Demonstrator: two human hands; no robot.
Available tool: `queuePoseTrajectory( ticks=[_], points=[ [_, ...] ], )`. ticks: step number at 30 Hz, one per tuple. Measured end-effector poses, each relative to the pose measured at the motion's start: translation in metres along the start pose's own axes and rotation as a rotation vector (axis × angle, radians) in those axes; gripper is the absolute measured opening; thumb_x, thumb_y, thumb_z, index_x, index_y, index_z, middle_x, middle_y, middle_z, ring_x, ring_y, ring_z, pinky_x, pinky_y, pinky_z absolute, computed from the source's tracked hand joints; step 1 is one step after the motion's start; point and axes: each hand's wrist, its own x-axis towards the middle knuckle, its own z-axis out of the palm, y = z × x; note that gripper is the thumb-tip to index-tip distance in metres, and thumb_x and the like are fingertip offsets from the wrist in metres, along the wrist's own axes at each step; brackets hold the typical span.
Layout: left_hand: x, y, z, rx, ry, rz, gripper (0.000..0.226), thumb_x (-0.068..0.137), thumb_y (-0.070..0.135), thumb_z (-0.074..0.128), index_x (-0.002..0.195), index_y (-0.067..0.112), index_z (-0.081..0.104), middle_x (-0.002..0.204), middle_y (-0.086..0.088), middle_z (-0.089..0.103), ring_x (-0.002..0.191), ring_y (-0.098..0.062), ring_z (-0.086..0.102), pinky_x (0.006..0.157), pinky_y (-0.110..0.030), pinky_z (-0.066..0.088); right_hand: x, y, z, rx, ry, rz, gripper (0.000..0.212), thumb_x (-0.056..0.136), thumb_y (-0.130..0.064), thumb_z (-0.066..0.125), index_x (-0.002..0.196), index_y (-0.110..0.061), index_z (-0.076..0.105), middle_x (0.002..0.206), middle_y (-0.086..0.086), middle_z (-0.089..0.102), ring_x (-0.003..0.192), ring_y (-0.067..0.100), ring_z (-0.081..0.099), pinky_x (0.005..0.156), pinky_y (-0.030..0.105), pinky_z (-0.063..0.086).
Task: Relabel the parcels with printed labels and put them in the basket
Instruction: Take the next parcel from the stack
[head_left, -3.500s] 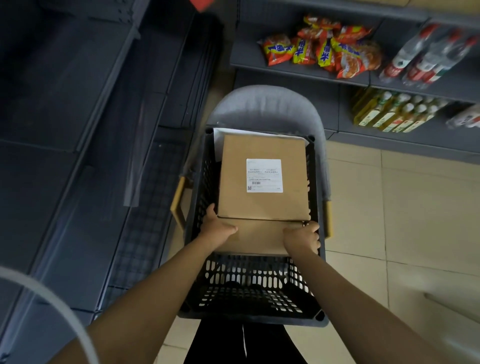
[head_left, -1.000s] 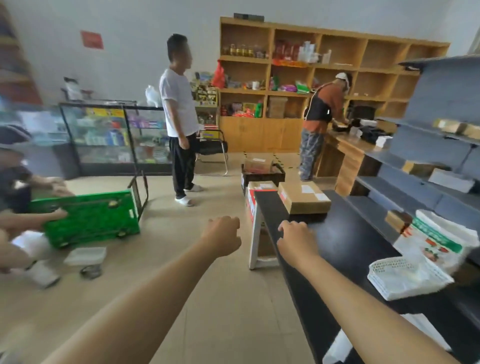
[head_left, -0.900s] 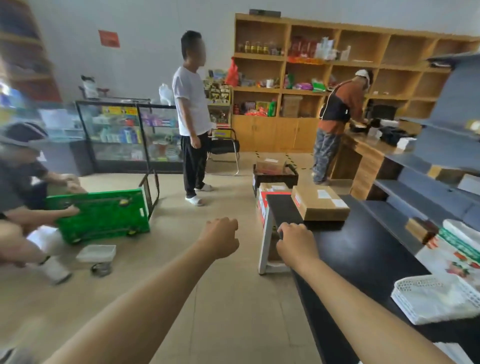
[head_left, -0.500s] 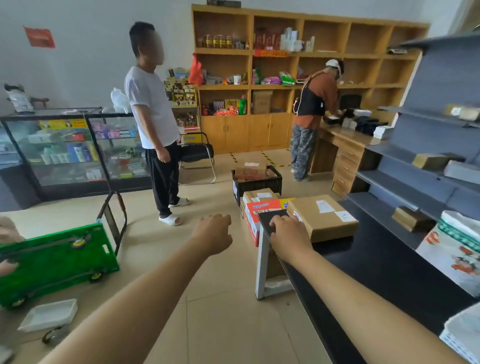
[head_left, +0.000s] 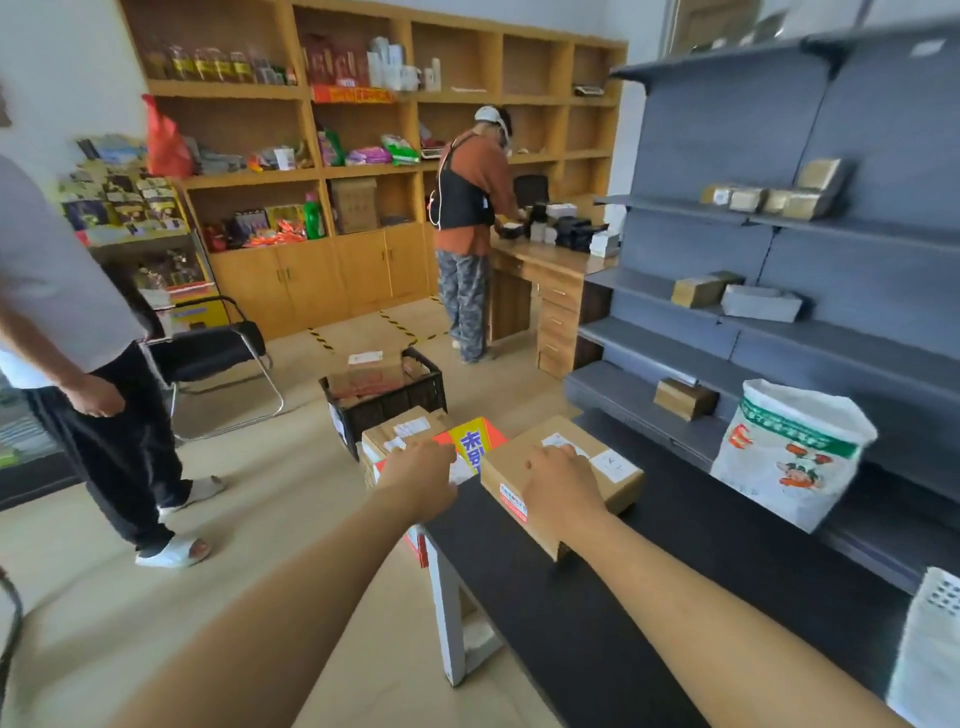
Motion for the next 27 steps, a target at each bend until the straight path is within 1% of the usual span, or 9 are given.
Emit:
queuePoseTrajectory(
  ticks=[3,6,8,10,14,18,21,24,27],
  points=[
    [0.052,0.003,0.003,0.03,-0.022,0.09,0.039,0.091,0.031,0.051,0.127,0.017,0.051,0.125,-0.005,0.057,0.116,-0.027,0.053,0.09,-0.036,0.042,0.033,0.02,0.003,-0.032,0.004,0.081,0.025,0.09,-0.012,0.047,0.113,-0.015,0.057,0.111,0.004,0.062,0.107,0.025,0.052,0.086,0.034,0.041],
    [0.099,0.009,0.017,0.077,-0.083,0.183,0.04,0.092,0.031,0.051,0.13,0.019,0.049,0.128,-0.004,0.055,0.118,-0.025,0.052,0.091,-0.034,0.04,0.055,0.044,0.015,-0.029,0.018,0.179,0.026,0.09,-0.015,0.05,0.116,-0.017,0.056,0.115,0.002,0.061,0.108,0.023,0.053,0.089,0.034,0.043],
    [0.136,0.015,0.027,0.081,-0.121,0.243,0.043,0.092,0.03,0.052,0.134,0.02,0.046,0.13,-0.004,0.054,0.121,-0.024,0.05,0.096,-0.035,0.038,0.069,0.059,0.027,-0.052,0.018,0.257,0.026,0.092,-0.019,0.051,0.117,-0.018,0.054,0.117,0.002,0.06,0.109,0.022,0.051,0.089,0.033,0.042],
    [0.175,0.023,0.037,0.07,-0.154,0.32,0.045,0.092,0.03,0.052,0.135,0.021,0.044,0.131,-0.003,0.052,0.122,-0.024,0.049,0.097,-0.035,0.037,0.083,0.075,0.04,-0.09,0.013,0.339,0.026,0.093,-0.024,0.051,0.118,-0.018,0.053,0.117,0.002,0.061,0.109,0.021,0.052,0.088,0.031,0.042],
    [0.245,0.04,0.063,0.085,-0.204,0.478,0.047,0.09,0.031,0.053,0.135,0.021,0.045,0.134,-0.003,0.051,0.124,-0.024,0.049,0.099,-0.033,0.037,0.105,0.095,0.065,-0.062,0.004,0.555,0.032,0.095,-0.025,0.046,0.126,-0.017,0.052,0.121,0.003,0.06,0.113,0.023,0.05,0.094,0.034,0.042],
    [0.297,0.053,0.093,0.126,-0.282,0.627,0.049,0.09,0.032,0.052,0.137,0.022,0.042,0.137,-0.003,0.048,0.126,-0.024,0.045,0.103,-0.035,0.035,0.119,0.101,0.082,-0.018,-0.002,0.763,0.028,0.094,-0.02,0.045,0.12,-0.015,0.055,0.114,0.005,0.061,0.107,0.024,0.05,0.091,0.034,0.044],
    [0.32,0.057,0.121,0.167,-0.361,0.687,0.051,0.089,0.034,0.053,0.137,0.022,0.042,0.136,-0.004,0.047,0.124,-0.025,0.046,0.101,-0.035,0.037,0.123,0.099,0.1,0.046,-0.011,0.906,0.024,0.093,-0.014,0.047,0.115,-0.014,0.057,0.108,0.004,0.061,0.103,0.023,0.05,0.088,0.035,0.046],
    [0.332,0.053,0.15,0.188,-0.436,0.712,0.055,0.087,0.038,0.057,0.137,0.021,0.043,0.135,-0.006,0.045,0.122,-0.026,0.047,0.099,-0.037,0.041,0.12,0.096,0.123,0.066,-0.076,0.993,0.024,0.094,-0.016,0.049,0.117,-0.015,0.056,0.107,0.003,0.059,0.102,0.021,0.051,0.088,0.035,0.048],
    [0.335,0.038,0.177,0.193,-0.525,0.679,0.066,0.082,0.046,0.064,0.139,0.023,0.039,0.143,-0.006,0.035,0.128,-0.028,0.041,0.103,-0.04,0.039,0.117,0.092,0.145,0.167,-0.174,1.056,0.034,0.091,-0.017,0.051,0.126,-0.015,0.05,0.118,0.004,0.054,0.109,0.021,0.047,0.093,0.035,0.047]
  ],
)
